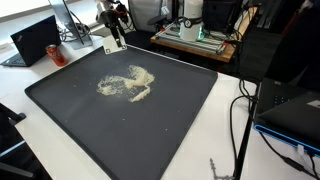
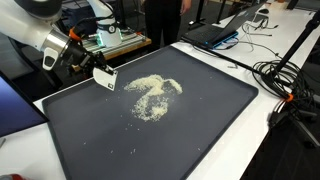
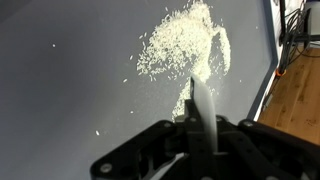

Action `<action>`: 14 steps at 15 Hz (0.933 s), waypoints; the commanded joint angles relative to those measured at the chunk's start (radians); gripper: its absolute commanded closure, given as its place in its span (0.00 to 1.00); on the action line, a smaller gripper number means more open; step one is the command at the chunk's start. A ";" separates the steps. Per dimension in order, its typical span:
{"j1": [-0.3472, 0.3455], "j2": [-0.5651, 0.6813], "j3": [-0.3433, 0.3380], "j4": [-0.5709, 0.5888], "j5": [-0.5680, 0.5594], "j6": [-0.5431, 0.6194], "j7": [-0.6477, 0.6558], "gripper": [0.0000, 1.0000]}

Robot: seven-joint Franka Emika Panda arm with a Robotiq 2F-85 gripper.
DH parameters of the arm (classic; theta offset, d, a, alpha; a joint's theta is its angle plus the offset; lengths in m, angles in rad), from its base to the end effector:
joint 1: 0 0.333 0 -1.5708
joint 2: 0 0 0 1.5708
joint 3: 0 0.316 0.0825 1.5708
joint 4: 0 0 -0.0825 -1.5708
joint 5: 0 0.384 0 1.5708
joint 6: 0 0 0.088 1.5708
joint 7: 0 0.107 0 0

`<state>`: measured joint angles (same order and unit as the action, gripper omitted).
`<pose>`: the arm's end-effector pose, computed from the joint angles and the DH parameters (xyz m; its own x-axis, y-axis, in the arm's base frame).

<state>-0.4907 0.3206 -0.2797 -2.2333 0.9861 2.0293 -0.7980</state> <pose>0.3924 -0.3195 0.2127 0.8066 -0.5834 -0.0956 -0.4709 -0.5363 -0.7005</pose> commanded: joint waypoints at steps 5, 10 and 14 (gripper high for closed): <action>0.031 -0.041 -0.024 -0.032 -0.103 -0.013 -0.056 0.99; 0.044 -0.053 -0.023 -0.032 -0.185 0.010 -0.033 0.99; 0.050 -0.068 -0.022 -0.031 -0.205 0.036 -0.009 0.99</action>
<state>-0.4628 0.2927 -0.2875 -2.2426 0.8153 2.0340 -0.8376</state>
